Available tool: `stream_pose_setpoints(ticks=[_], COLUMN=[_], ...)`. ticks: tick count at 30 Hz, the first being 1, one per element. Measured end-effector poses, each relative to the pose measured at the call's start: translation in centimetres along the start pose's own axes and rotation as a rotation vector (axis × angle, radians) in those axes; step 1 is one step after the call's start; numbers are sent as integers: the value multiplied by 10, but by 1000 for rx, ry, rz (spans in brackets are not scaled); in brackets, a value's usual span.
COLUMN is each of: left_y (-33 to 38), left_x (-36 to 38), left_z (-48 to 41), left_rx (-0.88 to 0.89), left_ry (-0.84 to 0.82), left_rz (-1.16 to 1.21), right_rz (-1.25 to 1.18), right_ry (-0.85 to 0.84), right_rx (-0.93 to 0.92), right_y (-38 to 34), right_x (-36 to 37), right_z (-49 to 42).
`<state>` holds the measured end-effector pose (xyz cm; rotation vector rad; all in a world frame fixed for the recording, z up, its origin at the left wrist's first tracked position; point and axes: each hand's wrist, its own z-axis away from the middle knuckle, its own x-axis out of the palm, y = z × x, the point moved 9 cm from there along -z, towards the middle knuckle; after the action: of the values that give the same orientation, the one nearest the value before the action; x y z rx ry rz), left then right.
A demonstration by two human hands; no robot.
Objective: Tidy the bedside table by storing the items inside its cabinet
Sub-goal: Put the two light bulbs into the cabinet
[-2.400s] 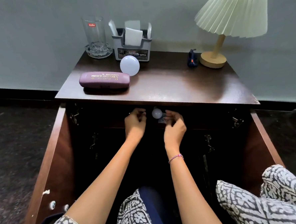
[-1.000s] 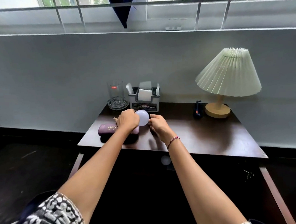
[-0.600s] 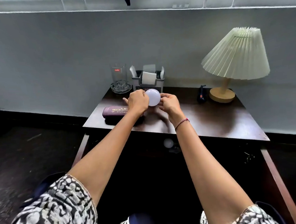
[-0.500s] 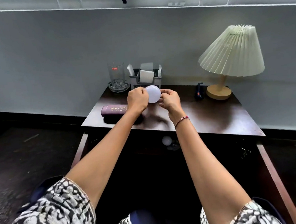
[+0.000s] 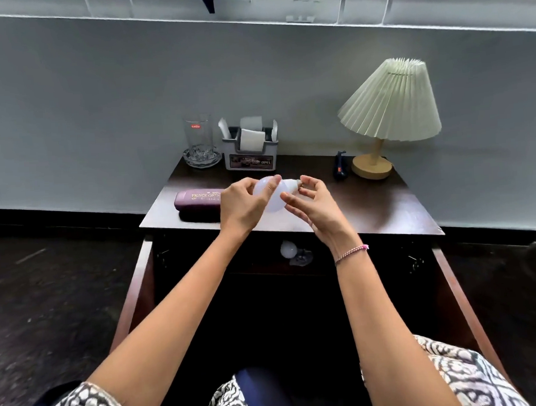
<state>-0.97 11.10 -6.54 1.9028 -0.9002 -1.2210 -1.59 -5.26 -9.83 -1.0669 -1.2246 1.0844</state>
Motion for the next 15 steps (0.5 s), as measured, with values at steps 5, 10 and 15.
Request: stream_pose_setpoints(ticks=[5,10,15], left_y=[-9,-29,-42], left_x=[2,-1,-1], left_z=[21,34,46], left_rx=[-20,-30,-67], left_ry=[-67,-117,-112], left_rz=[48,34,64], right_rz=[50,76,46], right_ry=[-27,-112,-32], right_rx=[-7,-31,-9], right_y=[14,30,49], right_x=[-4,3,0], right_z=[15,27,36])
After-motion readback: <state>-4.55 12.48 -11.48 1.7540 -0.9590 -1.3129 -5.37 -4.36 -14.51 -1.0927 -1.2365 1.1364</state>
